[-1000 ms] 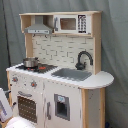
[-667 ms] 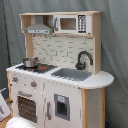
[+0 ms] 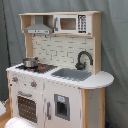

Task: Play with the kitchen

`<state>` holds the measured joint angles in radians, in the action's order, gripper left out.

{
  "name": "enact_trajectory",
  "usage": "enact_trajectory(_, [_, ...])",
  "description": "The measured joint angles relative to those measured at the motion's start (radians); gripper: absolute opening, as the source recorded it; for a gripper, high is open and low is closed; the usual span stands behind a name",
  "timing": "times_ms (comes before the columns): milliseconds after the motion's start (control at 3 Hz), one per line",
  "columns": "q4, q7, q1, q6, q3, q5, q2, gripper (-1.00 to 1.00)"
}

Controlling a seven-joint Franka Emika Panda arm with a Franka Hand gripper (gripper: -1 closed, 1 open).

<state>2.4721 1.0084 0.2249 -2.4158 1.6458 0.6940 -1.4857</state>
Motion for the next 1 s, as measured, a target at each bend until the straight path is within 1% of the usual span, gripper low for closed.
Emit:
enact_trajectory(333, [-0.024,-0.104,-0.004,0.002,-0.018,0.008,0.0,1.0])
enact_trajectory(667, [-0.054,-0.224,0.001,0.0,-0.043,0.014,0.0,1.0])
enact_trajectory(1000, [-0.084,-0.324,0.015,-0.007,-0.065,0.014,0.002,1.0])
